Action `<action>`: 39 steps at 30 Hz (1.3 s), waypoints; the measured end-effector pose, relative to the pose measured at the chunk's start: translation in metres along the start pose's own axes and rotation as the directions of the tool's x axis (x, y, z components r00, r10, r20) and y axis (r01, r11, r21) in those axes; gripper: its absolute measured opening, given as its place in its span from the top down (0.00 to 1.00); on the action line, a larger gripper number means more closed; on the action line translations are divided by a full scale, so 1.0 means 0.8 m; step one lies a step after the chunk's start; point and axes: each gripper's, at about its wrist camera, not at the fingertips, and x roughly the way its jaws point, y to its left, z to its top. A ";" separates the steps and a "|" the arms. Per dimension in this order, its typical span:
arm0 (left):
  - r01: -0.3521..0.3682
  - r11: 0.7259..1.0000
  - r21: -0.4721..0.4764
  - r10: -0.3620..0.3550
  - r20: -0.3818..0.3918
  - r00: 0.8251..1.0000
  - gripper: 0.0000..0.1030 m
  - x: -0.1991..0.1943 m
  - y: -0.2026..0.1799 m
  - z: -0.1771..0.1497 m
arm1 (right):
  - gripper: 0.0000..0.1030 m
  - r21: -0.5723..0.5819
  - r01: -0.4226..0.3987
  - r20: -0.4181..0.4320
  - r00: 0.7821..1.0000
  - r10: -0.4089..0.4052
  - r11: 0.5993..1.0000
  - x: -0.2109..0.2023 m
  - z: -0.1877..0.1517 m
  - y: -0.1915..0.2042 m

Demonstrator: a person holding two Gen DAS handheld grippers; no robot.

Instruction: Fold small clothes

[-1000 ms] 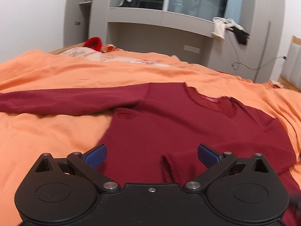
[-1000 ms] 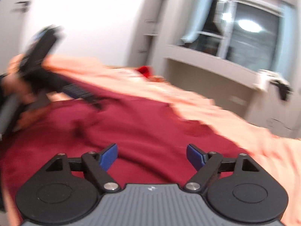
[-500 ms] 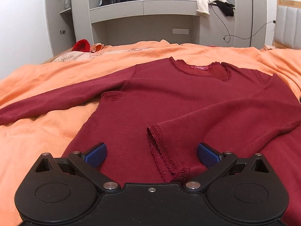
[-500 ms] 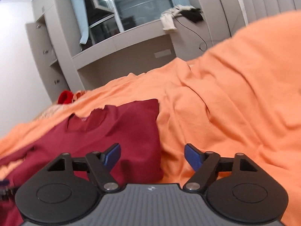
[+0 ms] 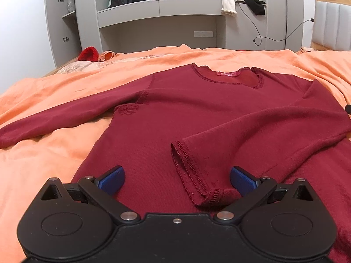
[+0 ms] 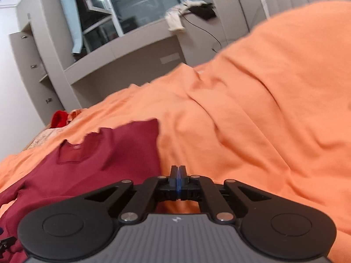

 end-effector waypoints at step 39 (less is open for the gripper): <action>0.114 0.991 0.069 -0.115 0.017 0.993 0.01 -0.017 0.007 -0.007 | 0.16 -0.295 -0.063 0.034 0.996 0.076 0.953 0.020 0.003 0.074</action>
